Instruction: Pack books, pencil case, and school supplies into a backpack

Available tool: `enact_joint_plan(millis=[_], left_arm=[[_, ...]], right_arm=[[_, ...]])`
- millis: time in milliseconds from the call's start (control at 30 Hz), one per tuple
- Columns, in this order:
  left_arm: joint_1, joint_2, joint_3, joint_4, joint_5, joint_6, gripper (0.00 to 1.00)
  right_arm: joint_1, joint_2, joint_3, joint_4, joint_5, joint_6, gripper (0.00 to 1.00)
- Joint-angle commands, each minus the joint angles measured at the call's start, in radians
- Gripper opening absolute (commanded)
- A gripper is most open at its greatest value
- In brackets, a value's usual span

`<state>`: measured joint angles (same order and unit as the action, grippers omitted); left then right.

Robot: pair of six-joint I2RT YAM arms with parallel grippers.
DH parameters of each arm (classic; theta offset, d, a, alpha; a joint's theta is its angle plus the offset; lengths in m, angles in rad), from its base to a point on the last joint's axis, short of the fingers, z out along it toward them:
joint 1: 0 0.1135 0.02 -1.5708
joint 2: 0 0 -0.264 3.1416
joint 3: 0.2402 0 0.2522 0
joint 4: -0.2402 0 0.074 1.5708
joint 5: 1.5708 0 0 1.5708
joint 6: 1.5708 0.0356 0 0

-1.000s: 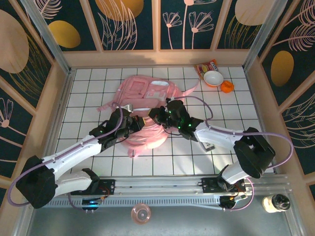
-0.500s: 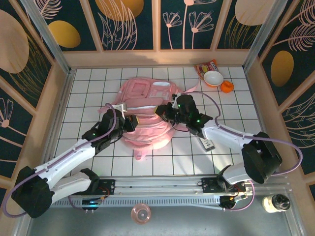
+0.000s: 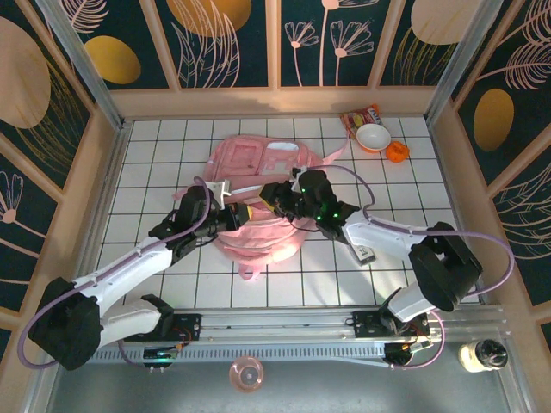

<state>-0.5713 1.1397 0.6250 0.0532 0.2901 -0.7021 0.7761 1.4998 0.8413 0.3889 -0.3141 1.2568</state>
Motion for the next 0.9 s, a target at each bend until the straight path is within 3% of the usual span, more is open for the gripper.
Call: enact_joint_plan(millis=[0, 167, 333, 500, 700, 867], left_arm=[[-0.002, -0.016, 0.053, -0.081, -0.069, 0.079, 0.00], [0.070, -0.021, 0.031, -0.192, -0.141, 0.151, 0.00], [0.099, -0.021, 0.035, -0.237, -0.177, 0.229, 0.00], [0.117, -0.021, 0.054, -0.271, -0.237, 0.303, 0.00], [0.129, -0.011, 0.046, -0.256, -0.349, 0.427, 0.00], [0.130, 0.015, 0.037, -0.156, -0.330, 0.624, 0.00]], right_arm=[[-0.011, -0.002, 0.028, 0.052, -0.015, -0.035, 0.00], [-0.125, -0.087, 0.065, -0.084, -0.161, -0.240, 0.00], [-0.277, -0.101, 0.172, -0.266, -0.447, -0.437, 0.00], [-0.368, -0.067, 0.278, -0.412, -0.648, -0.581, 0.00], [-0.405, -0.020, 0.396, -0.623, -0.779, -0.736, 0.00], [-0.408, 0.015, 0.442, -0.707, -0.833, -0.794, 0.00]])
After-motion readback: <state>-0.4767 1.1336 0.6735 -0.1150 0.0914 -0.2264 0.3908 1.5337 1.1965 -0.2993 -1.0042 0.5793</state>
